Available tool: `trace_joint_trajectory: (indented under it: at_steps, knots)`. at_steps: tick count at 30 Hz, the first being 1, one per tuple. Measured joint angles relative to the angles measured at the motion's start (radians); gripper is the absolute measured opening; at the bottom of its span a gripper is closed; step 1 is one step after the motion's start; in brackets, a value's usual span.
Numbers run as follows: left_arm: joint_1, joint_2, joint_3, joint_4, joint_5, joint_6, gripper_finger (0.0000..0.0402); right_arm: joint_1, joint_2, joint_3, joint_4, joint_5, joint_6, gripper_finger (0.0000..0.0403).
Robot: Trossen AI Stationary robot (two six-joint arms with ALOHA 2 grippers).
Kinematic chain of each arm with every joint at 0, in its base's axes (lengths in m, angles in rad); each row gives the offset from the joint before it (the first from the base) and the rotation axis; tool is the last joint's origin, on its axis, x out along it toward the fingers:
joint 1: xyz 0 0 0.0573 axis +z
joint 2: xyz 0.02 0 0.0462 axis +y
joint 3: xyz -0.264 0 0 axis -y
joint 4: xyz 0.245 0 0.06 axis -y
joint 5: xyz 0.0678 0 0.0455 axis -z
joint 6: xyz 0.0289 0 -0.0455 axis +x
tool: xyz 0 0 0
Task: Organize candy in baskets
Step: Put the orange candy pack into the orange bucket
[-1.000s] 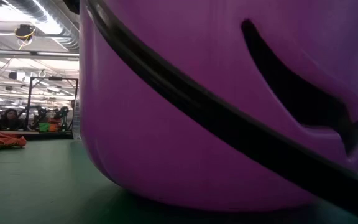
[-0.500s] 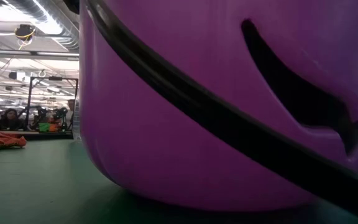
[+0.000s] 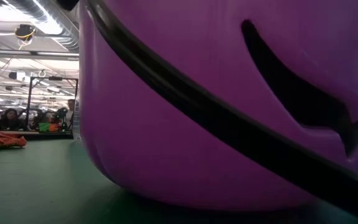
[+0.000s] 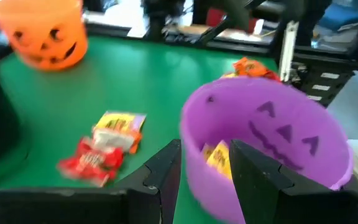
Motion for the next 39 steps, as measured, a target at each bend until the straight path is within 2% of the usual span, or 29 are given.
trace_joint_trajectory:
  at_steps: [8, 13, 15, 22, 35, 39]
  knots:
    - [0.011, -0.127, 0.000, -0.548, 0.084, -0.479, 0.0126, 0.000, -0.031, 0.000, -0.070, 0.033, -0.029, 0.0170]
    - [0.039, -0.120, 0.000, -0.873, 0.242, -0.771, 0.0126, 0.000, -0.031, 0.000, -0.088, 0.062, -0.039, 0.0170]
    - [0.052, -0.107, 0.000, -0.944, 0.289, -0.846, 0.0126, 0.000, -0.031, 0.000, -0.098, 0.063, -0.039, 0.0170]
    - [0.073, -0.080, 0.000, -1.003, 0.325, -0.871, 0.0126, 0.000, -0.031, 0.000, -0.109, 0.070, -0.039, 0.0170]
    - [0.093, -0.010, -0.002, -1.019, 0.464, -0.864, 0.0126, 0.000, -0.031, 0.000, -0.126, 0.070, -0.053, 0.0170]
    - [0.111, -0.009, -0.025, -1.020, 0.462, -0.841, 0.0145, 0.000, -0.031, 0.000, -0.125, 0.071, -0.055, 0.0170]
